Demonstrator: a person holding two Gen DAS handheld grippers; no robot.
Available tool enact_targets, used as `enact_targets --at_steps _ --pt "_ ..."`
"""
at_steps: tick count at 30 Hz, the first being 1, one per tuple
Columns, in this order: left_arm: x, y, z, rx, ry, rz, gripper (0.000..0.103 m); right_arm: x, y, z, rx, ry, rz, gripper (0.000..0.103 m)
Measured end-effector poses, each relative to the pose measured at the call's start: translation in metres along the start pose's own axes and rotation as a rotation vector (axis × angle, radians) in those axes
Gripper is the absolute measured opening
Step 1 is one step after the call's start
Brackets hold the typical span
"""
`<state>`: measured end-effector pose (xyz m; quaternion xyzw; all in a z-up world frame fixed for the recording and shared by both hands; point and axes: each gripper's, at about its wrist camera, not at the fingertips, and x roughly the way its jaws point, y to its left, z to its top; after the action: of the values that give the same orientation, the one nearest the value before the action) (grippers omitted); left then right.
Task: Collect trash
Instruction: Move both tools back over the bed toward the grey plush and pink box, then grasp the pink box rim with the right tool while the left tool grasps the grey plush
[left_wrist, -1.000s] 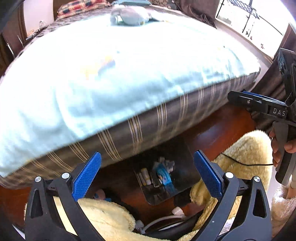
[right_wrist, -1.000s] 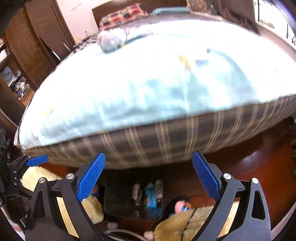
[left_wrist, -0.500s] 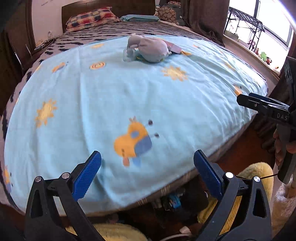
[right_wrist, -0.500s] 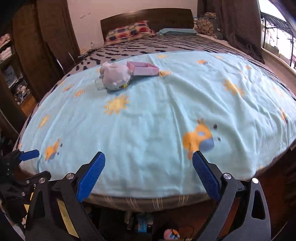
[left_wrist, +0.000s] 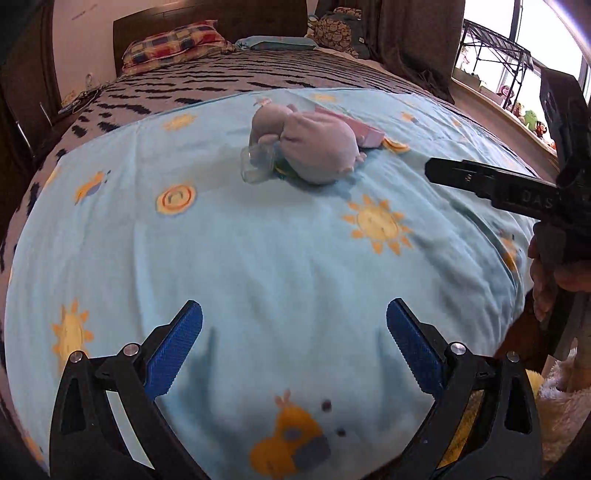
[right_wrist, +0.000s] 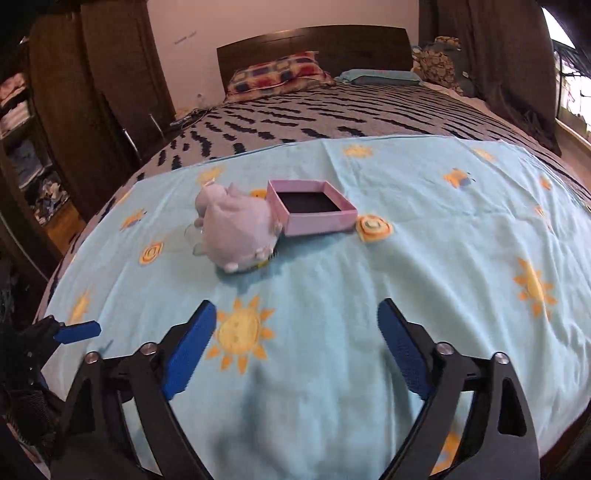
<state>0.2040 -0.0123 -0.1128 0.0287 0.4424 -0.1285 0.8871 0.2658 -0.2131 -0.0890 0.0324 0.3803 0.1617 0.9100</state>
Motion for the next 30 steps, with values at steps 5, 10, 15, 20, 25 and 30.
enact_targets --at_steps 5,10,15,20,25,30 --pt "0.013 0.005 0.024 0.007 -0.015 0.015 0.095 0.028 0.002 0.03 -0.039 -0.005 0.02 0.043" --pt "0.025 0.008 0.039 0.004 -0.017 0.007 0.095 0.049 0.01 0.051 -0.09 -0.009 0.028 0.035" --pt "0.035 0.007 0.052 0.005 -0.021 -0.004 0.095 0.072 0.01 0.066 -0.077 0.016 0.075 0.025" --pt "0.044 0.006 0.062 0.009 -0.021 -0.01 0.095 0.092 0.012 0.077 -0.077 0.043 0.094 0.021" --pt "0.051 0.005 0.068 0.006 -0.018 -0.014 0.095 0.107 0.006 0.078 -0.052 0.094 0.105 0.02" --pt "0.061 0.003 0.075 -0.002 -0.013 -0.03 0.095 0.11 -0.007 0.071 -0.04 0.126 0.104 0.017"
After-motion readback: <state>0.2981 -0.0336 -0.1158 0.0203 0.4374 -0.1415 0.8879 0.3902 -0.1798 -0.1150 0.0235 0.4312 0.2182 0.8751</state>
